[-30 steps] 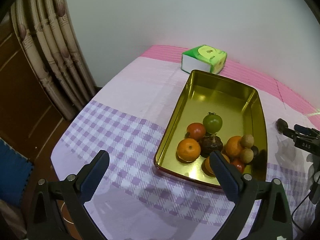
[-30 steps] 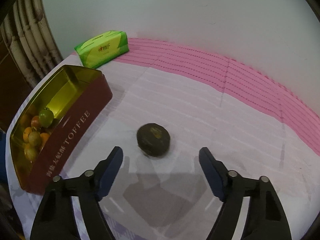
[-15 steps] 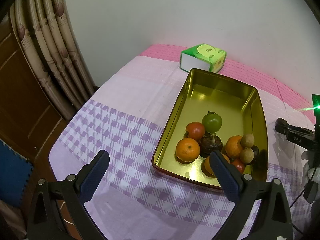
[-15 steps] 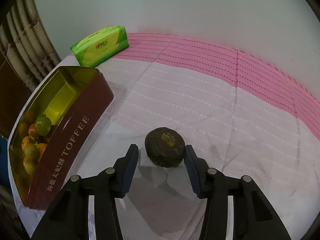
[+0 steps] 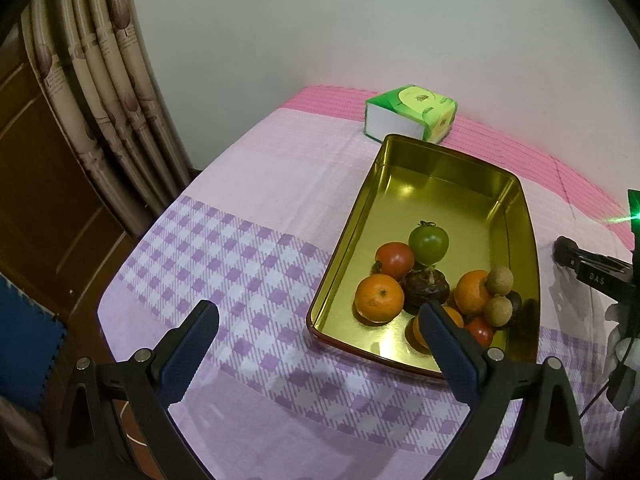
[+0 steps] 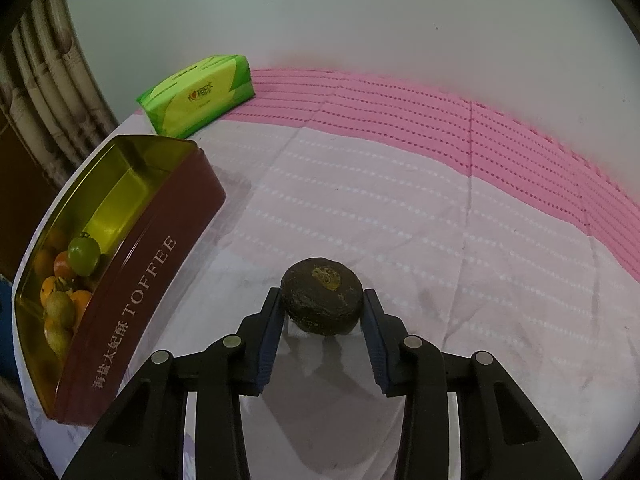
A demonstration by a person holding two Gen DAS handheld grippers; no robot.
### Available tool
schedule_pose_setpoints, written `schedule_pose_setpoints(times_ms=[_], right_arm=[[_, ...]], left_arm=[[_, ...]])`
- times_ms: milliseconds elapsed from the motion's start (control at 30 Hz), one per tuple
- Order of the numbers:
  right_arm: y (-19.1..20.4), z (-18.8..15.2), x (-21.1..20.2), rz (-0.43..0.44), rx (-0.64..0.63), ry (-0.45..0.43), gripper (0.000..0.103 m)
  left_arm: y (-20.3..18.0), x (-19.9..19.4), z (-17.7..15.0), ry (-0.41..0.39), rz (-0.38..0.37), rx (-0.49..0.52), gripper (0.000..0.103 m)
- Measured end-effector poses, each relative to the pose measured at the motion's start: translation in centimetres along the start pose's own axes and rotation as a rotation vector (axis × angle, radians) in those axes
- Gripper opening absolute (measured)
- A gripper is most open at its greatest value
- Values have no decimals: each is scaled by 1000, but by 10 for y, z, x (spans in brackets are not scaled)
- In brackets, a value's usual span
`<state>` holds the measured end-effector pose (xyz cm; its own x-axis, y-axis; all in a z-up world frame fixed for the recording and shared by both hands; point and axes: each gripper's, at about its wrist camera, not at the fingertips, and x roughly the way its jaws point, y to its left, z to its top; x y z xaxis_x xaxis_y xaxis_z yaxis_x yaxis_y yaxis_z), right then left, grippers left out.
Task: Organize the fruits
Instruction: 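Carry the dark brown fruit into the tin and open the right gripper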
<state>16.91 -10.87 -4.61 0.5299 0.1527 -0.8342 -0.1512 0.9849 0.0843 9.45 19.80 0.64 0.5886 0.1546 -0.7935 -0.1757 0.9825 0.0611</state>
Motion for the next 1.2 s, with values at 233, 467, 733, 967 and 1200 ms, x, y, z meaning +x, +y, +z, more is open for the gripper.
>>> schedule_pose_setpoints(times_ms=[233, 467, 733, 967, 1200], right_arm=[[7, -1, -12, -15, -23, -21, 40], [20, -4, -30, -13, -48, -43, 40], [48, -5, -60, 2, -98, -84, 40], [85, -8, -80, 66, -155, -109, 40], [120, -12, -90, 132, -213, -110, 40]], left_arm=[[0, 2, -1, 10, -7, -3, 99], [2, 0, 0, 15, -23, -16, 101], [5, 0, 1, 23, -36, -42, 102], [18, -1, 2, 47, -34, -109, 102], [26, -11, 3, 32, -22, -132, 102]])
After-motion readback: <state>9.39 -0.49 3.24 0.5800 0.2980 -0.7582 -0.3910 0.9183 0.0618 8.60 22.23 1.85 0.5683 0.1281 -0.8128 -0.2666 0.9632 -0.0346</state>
